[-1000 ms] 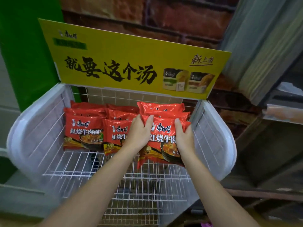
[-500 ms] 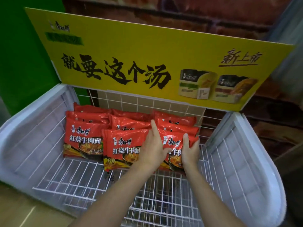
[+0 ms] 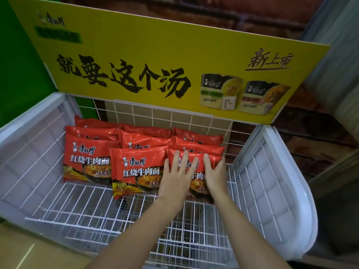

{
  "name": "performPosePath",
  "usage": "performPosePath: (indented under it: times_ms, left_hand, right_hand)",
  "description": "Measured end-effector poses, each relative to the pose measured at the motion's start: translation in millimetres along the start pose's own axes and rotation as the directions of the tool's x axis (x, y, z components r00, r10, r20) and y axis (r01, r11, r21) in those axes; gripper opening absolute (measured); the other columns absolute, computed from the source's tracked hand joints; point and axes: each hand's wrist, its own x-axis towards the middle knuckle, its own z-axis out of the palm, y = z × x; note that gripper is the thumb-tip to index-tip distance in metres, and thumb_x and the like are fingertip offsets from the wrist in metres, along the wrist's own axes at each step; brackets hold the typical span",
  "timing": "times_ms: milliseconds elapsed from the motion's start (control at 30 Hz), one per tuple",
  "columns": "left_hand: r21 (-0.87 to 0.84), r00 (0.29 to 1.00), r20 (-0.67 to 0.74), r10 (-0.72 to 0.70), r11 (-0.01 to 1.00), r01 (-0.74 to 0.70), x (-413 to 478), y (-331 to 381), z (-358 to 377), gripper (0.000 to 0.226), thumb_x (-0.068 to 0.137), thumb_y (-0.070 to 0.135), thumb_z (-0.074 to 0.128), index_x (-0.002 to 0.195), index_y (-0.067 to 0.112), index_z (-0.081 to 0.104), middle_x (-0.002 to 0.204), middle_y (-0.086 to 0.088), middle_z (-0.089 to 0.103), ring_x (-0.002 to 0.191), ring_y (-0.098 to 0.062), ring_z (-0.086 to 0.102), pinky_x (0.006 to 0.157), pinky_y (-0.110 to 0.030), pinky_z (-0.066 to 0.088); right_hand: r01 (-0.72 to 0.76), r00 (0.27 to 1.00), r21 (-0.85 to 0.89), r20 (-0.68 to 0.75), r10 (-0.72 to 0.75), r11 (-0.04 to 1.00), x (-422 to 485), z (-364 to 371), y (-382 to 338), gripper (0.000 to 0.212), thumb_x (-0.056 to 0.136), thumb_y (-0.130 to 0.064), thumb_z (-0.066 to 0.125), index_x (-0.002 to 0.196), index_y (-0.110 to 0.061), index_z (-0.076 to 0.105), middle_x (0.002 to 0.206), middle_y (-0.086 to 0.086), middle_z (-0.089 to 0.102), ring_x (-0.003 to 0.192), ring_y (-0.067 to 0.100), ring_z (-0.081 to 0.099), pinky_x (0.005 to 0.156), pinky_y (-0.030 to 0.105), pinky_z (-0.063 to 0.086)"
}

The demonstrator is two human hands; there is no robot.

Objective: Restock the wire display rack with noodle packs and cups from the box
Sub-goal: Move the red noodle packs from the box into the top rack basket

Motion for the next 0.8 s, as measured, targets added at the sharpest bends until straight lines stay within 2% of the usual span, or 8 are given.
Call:
performPosePath:
  times_ms: [167, 400, 467, 567, 633, 700, 733, 800]
  left_hand:
    - [-0.008, 1.000, 0.005, -0.005, 1.000, 0.005, -15, -4, 8, 0.102, 0.090, 0.057, 0.055, 0.151, 0.023, -0.019, 0.161, -0.012, -0.017, 0.148, -0.036, -0.015, 0.118, -0.057, 0.003]
    - [-0.150, 0.994, -0.099, 0.042, 0.987, -0.057, -38, 1, -16, 0.086, 0.096, 0.053, 0.046, 0.154, 0.021, -0.009, 0.163, -0.012, -0.008, 0.149, -0.032, -0.009, 0.121, -0.050, 0.007]
    - [-0.210, 0.987, -0.151, 0.051, 0.974, -0.083, -46, 5, -24, 0.082, 0.096, 0.049, 0.047, 0.155, 0.021, -0.002, 0.163, -0.012, -0.003, 0.150, -0.031, -0.005, 0.121, -0.048, 0.009]
    - [-0.305, 0.970, -0.227, 0.082, 0.940, -0.151, -65, 15, -32, 0.078, 0.094, 0.044, 0.056, 0.154, 0.018, 0.014, 0.161, -0.014, 0.010, 0.150, -0.032, 0.006, 0.121, -0.046, 0.016]
    - [-0.369, 0.954, -0.286, 0.094, 0.908, -0.200, -79, 24, -36, 0.075, 0.093, 0.041, 0.059, 0.152, 0.015, 0.023, 0.159, -0.015, 0.021, 0.148, -0.032, 0.015, 0.120, -0.044, 0.021]
    - [-0.443, 0.941, -0.321, 0.106, 0.862, -0.248, -94, 39, -41, 0.069, 0.094, 0.038, 0.058, 0.150, 0.012, 0.027, 0.154, -0.014, 0.029, 0.145, -0.030, 0.024, 0.117, -0.041, 0.024]
    - [-0.478, 0.934, -0.340, 0.110, 0.835, -0.272, -101, 48, -43, 0.066, 0.095, 0.035, 0.057, 0.149, 0.011, 0.029, 0.152, -0.014, 0.032, 0.143, -0.029, 0.028, 0.115, -0.040, 0.027]
    - [-0.514, 0.911, -0.386, 0.143, 0.787, -0.341, -116, 71, -48, 0.060, 0.095, 0.030, 0.057, 0.146, 0.009, 0.035, 0.146, -0.013, 0.040, 0.136, -0.028, 0.037, 0.109, -0.038, 0.035]
  right_hand:
    - [0.017, 1.000, 0.067, -0.009, -0.017, 0.998, -7, -5, -9, 0.071, 0.082, -0.073, 0.049, 0.139, -0.031, 0.038, 0.129, -0.001, 0.057, 0.114, 0.018, 0.059, 0.097, 0.046, 0.051]
    - [0.017, 0.993, 0.044, -0.116, -0.012, 0.999, -45, -24, -27, 0.071, 0.095, -0.060, 0.042, 0.154, -0.027, 0.017, 0.156, 0.007, 0.032, 0.138, 0.025, 0.040, 0.109, 0.048, 0.040]
    - [0.029, 0.992, 0.071, -0.122, -0.020, 0.997, -61, -30, -30, 0.064, 0.098, -0.055, 0.040, 0.153, -0.027, 0.021, 0.151, 0.005, 0.038, 0.129, 0.020, 0.047, 0.100, 0.038, 0.046]
    - [0.053, 0.990, 0.141, -0.138, -0.034, 0.989, -96, -48, -34, 0.053, 0.104, -0.040, 0.038, 0.152, -0.021, 0.027, 0.139, -0.002, 0.047, 0.108, 0.004, 0.048, 0.075, 0.005, 0.040]
    - [0.091, 0.987, 0.161, -0.142, -0.069, 0.983, -123, -63, -33, 0.047, 0.105, -0.035, 0.037, 0.149, -0.021, 0.032, 0.134, -0.009, 0.047, 0.107, -0.001, 0.047, 0.079, 0.000, 0.039]
    - [0.112, 0.983, 0.177, -0.161, -0.084, 0.978, -148, -80, -27, 0.042, 0.104, -0.039, 0.038, 0.144, -0.029, 0.038, 0.139, -0.007, 0.051, 0.117, 0.003, 0.054, 0.101, 0.023, 0.045]
    - [0.118, 0.981, 0.190, -0.176, -0.084, 0.975, -159, -90, -21, 0.037, 0.103, -0.040, 0.038, 0.139, -0.032, 0.043, 0.136, -0.006, 0.055, 0.117, 0.006, 0.057, 0.104, 0.036, 0.047]
    - [0.134, 0.971, 0.210, -0.225, -0.086, 0.969, -180, -113, -10, 0.023, 0.104, -0.036, 0.039, 0.125, -0.037, 0.049, 0.121, -0.008, 0.061, 0.109, 0.008, 0.063, 0.099, 0.044, 0.051]
